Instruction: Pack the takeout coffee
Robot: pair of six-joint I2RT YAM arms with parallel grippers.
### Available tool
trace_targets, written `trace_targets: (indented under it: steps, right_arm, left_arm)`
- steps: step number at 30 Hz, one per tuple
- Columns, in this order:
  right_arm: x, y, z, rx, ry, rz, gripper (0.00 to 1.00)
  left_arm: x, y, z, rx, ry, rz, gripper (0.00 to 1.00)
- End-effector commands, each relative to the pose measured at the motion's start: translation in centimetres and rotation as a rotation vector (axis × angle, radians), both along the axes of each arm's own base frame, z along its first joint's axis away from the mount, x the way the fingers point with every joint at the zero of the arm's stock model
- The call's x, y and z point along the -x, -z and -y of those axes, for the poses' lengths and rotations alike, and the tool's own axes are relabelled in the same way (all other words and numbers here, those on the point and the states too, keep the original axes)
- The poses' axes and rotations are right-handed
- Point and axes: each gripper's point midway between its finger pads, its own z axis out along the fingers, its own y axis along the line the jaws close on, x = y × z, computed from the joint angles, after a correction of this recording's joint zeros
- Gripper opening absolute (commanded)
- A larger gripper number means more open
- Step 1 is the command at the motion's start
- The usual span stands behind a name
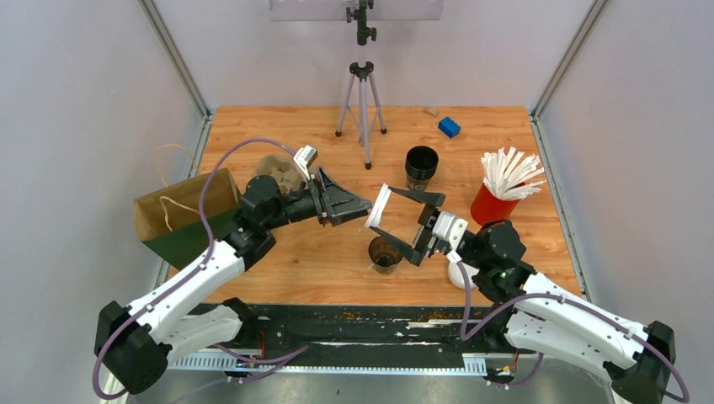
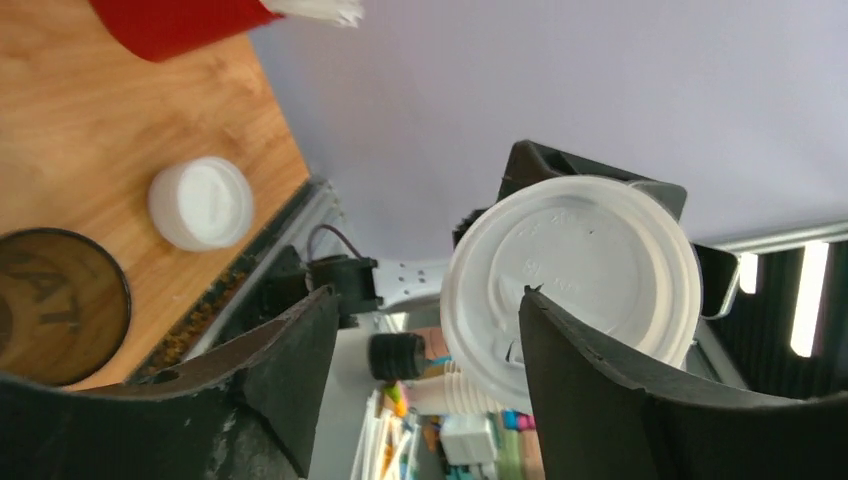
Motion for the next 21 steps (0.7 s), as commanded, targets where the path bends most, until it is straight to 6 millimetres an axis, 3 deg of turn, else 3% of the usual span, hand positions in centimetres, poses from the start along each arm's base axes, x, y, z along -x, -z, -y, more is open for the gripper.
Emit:
trace_targets:
  steps: [1,4,6,11,17,21]
  right_arm:
    - [-0.4,0.6,1.0,0.028,0.037,-0.199,0.74]
    - [-0.9,2.4,1.6,0.077,0.083,-0.352,0.74]
    - [-1.4,3.5,2.1,0.103,0.126,-0.477,0.73]
    - [-3.1,8.8,4.3,0.225,0.373,-0.894,0.72]
    - [-2.1,15.2,5.3,0.493,0.587,-1.248,0.74]
    - [-1.2,17.3,6.1,0.613,0.718,-1.392,0.75]
  left_arm:
    - [-2.3,1.0,-2.3,-0.272,-0.156,0.166,0.81]
    - [-3.8,2.9,-5.3,-0.512,-0.252,0.236,0.99]
    - [-4.6,3.2,-7.2,-0.638,-0.315,0.287,1.00]
    - [-5.1,2.6,-10.7,-0.813,-0.399,0.413,1.00]
    - [-3.8,2.2,-12.7,-0.848,-0.423,0.545,1.00]
    - [-2.4,2.3,-13.5,-0.852,-0.410,0.600,1.00]
